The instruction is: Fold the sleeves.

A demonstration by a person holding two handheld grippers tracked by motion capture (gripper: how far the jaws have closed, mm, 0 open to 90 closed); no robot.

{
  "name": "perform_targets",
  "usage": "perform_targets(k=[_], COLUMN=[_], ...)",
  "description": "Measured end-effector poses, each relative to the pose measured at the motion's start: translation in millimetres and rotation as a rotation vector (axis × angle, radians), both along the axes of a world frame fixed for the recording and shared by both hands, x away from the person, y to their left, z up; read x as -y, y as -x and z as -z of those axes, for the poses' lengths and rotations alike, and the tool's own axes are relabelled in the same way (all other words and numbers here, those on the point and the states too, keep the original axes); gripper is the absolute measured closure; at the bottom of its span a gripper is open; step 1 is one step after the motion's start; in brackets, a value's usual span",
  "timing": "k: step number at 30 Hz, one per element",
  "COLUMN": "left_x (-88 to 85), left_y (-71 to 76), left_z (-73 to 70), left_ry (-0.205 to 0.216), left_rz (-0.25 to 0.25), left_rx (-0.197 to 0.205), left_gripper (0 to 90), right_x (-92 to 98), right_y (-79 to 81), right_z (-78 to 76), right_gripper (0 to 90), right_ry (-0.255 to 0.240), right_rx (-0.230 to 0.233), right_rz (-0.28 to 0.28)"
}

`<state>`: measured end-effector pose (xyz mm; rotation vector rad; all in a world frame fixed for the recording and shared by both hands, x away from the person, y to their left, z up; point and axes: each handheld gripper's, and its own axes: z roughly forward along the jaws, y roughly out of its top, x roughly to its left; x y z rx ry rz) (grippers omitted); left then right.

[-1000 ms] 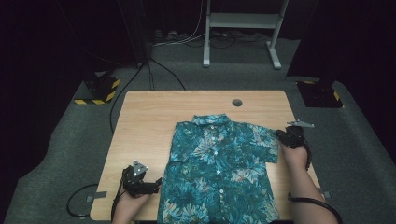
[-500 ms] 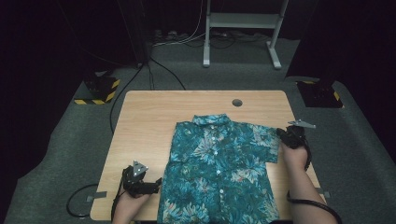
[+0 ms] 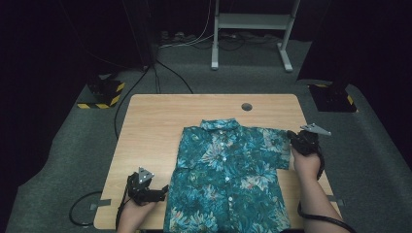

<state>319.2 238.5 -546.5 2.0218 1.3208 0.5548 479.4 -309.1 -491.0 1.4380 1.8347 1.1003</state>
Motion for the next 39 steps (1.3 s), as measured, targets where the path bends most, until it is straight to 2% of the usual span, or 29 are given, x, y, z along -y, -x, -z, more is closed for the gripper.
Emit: perform_targets(k=[9,18,39], left_x=[0.0,0.1,-0.2], left_y=[0.0,0.1,0.3], left_z=[0.0,0.0,-0.1], left_ry=[0.0,0.0,0.01], left_rz=[0.002,0.01,0.027], left_rx=[-0.001,0.0,0.0], left_gripper=[0.9,0.9,0.9], right_x=[-11.4,-23.6,-65.0], right_y=[6.4,8.6,5.5], right_z=[-15.7,-24.5,-22.3], right_gripper=[89.0,89.0,89.0], right_ry=[-0.001,-0.004,-0.002], right_rx=[0.031,0.057,0.055], right_rz=[-0.021,-0.049,-0.127])
